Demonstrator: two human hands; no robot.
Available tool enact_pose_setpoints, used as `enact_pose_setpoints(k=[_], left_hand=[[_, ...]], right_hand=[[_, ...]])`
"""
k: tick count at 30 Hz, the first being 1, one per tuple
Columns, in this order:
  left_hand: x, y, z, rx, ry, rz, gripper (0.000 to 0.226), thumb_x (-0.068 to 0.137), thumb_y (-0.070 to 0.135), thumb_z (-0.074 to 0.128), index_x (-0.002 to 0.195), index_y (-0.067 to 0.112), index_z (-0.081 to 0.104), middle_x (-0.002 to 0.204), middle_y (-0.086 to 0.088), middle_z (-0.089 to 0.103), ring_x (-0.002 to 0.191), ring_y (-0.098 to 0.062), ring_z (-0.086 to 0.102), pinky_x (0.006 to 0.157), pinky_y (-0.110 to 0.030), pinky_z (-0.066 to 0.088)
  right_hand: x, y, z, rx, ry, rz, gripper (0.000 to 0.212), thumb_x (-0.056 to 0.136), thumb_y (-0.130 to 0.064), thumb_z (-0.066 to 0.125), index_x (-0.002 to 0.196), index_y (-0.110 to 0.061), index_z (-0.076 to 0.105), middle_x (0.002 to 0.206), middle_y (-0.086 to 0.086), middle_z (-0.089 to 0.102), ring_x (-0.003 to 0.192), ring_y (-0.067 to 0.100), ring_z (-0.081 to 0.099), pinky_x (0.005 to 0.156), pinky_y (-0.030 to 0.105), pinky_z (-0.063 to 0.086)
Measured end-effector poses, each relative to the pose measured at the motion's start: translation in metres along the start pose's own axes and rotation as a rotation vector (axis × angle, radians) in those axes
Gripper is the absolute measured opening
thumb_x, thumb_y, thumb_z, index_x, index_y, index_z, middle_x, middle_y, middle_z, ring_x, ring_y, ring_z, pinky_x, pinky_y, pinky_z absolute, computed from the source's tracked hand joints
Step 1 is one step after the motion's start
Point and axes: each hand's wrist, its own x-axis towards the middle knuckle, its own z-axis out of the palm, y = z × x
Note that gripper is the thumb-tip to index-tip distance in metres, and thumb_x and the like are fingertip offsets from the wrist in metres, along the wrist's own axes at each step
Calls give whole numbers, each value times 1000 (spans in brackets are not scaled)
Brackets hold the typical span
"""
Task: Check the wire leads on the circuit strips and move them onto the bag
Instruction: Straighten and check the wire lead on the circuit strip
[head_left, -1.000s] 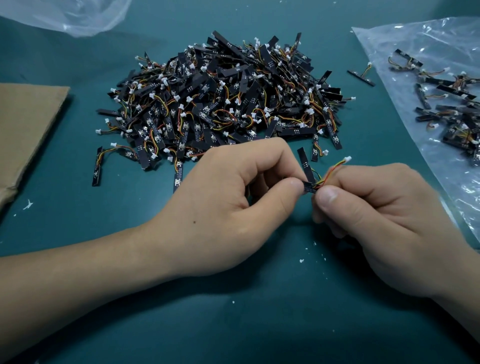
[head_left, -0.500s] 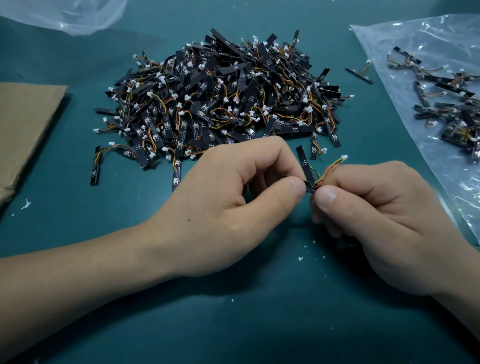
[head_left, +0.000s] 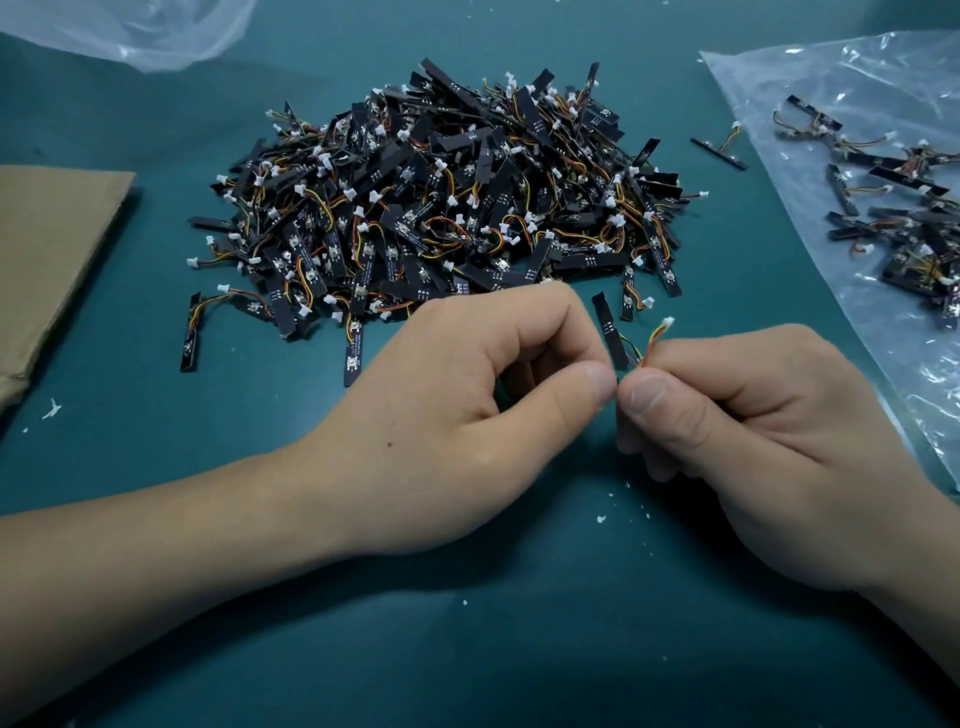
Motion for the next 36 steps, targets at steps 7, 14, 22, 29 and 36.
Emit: enact_pose_setpoints(k=[7,14,22,29,36], left_hand=[[1,-2,0,-50,25,-13,10,91,12,61,83,9,64,64,-5,61,57,-25,57,53,-38,47],[1,-1,1,-39,13,-25,11,92,15,60,82,12,64,65,-2,61,57,-22,57,53,-33,48],[0,0,1,-13,-4,-31,13,92,14,61,79,14,60,64,-1,61,55,-15,52,53,-26,43],[0,1,1,30,-6,-32,13,93,15,60,80,15,61,64,0,61,54,-10,49,54,-18,38],[1,-1,0,-76,8,-49,10,95,16,59,87,14,64,65,3,64,57,-14,56,55,-29,48]], right_hand=[[0,-2,0,36,-1,8,38,100,-38,48,74,-17,66,61,-2,57,54,19,54,52,33,43],[0,-3,-1,43,-1,28,30,95,-29,47,73,-23,66,61,-7,61,56,14,57,53,20,42],[0,-3,-1,11,-7,4,31,98,-29,47,73,-25,66,61,-9,60,56,12,58,54,20,41],[0,-5,-1,15,-4,6,32,96,-29,47,72,-24,67,60,-9,61,55,14,58,52,22,42],[0,-6,-1,23,17,6,32,99,-32,46,75,-26,66,61,-9,62,55,13,59,52,21,43]])
